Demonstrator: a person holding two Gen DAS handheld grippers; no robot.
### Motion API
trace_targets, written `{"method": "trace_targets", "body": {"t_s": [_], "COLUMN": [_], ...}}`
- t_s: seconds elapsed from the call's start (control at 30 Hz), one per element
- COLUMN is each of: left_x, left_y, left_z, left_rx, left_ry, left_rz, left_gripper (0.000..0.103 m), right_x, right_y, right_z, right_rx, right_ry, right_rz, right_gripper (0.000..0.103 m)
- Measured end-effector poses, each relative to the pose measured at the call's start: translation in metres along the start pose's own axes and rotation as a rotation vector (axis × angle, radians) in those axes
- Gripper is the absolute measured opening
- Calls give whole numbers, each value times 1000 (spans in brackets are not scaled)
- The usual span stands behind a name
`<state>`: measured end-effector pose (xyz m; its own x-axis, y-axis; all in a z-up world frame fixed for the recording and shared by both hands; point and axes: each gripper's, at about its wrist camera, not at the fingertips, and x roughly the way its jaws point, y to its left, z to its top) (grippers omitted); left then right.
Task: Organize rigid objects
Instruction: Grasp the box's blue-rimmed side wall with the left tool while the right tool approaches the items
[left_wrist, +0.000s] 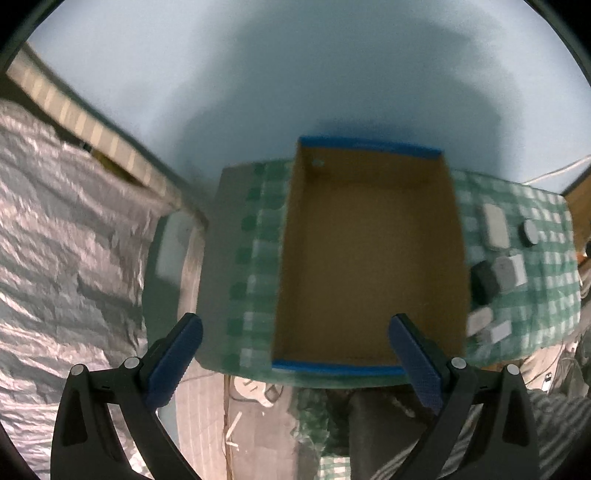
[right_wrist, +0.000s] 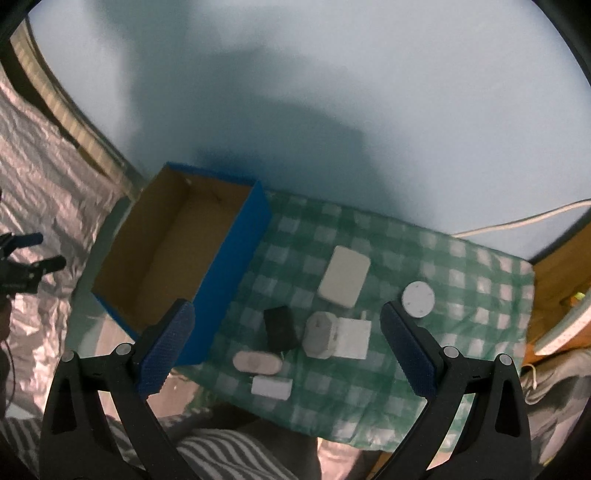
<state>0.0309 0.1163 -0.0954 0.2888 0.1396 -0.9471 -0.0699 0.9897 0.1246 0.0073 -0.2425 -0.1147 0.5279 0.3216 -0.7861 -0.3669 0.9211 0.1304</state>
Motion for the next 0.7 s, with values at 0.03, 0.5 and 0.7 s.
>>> {"method": "trace_targets", "body": {"t_s": [0.03, 0.5, 0.7], "left_x": [6, 94, 124], "left_y": [4, 24, 24], "left_z": [1, -7, -11], "left_rx": [-8, 36, 58], "left_ry": [10, 175, 256], "left_rz": [-4, -16, -29], "left_gripper": [94, 70, 47], "right_x": [7, 76, 97], "right_y": [0, 16, 18], "right_z": [-1, -27, -40], "right_rx": [-3, -158, -184], "right_ry": [15, 111, 163], "right_rz": [5, 59, 57], "right_gripper": [101, 100, 100]}}
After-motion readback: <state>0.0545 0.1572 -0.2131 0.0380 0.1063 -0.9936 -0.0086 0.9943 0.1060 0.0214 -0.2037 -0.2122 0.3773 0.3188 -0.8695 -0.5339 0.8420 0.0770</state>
